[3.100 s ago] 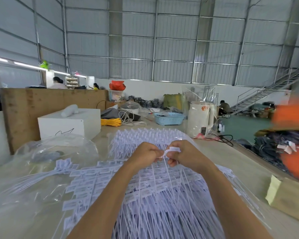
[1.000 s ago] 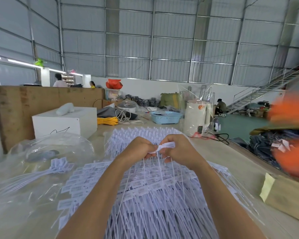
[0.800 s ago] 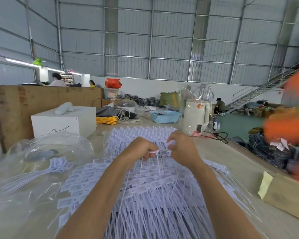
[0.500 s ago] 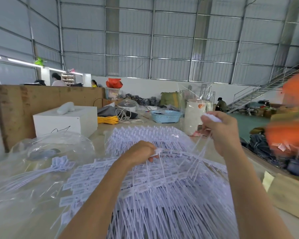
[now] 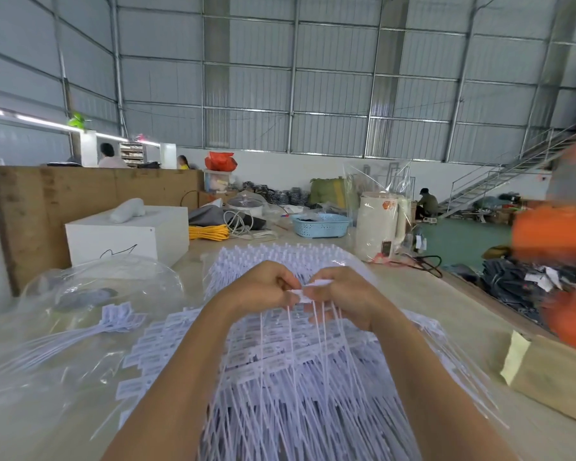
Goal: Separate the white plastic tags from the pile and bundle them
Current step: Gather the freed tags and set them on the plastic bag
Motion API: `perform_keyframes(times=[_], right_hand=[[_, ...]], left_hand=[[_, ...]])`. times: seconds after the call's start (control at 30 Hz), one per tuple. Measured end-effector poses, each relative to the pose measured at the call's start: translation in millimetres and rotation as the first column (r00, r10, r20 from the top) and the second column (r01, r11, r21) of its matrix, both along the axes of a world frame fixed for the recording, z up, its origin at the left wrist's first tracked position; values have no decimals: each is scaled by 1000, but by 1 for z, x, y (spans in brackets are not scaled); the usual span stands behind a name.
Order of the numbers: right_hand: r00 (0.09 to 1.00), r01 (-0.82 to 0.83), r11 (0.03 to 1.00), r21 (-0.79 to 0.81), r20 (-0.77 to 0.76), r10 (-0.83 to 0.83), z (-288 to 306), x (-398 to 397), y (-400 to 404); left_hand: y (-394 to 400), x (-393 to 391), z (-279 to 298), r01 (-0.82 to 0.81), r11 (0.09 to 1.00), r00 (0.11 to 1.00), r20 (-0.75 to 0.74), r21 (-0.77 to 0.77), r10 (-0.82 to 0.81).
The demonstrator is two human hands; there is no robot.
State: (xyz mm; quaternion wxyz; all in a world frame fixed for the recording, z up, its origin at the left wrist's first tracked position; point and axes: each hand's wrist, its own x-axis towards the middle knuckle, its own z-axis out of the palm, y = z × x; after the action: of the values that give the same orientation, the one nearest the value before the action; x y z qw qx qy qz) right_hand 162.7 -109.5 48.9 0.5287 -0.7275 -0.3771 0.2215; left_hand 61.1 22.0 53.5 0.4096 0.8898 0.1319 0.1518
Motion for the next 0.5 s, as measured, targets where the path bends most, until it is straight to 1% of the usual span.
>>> perform_keyframes(times=[0.1,0.2,0.27,0.33,0.37,0.43,0.5], right_hand=[[997,-52,997,50,-58,55,-8,-3,5],[999,23,992,121,-28,-19,-6,0,3],[999,46,989,143,-22,-43,-4,1,2],[999,54,988,142,-7,-53,-4,1,3],[998,55,989,134,9,-56,-4,1,3],[998,46,992,117,47,-52,-5,2,5],[996,22,996,91,89,-30,-5,3,4]], left_hand=[[-1,-2,0,28,999,999,20,-26,-28],[2,-4,0,23,999,1000,2,-42,-23],[5,-5,1,17,1000,998,-59,22,-15],[7,-4,-1,-12,996,991,-130,92,24],[8,-4,-2,-24,995,988,-149,96,38],[7,-3,-3,-38,996,989,-143,83,50],[7,-3,-3,-42,996,994,-101,80,50]])
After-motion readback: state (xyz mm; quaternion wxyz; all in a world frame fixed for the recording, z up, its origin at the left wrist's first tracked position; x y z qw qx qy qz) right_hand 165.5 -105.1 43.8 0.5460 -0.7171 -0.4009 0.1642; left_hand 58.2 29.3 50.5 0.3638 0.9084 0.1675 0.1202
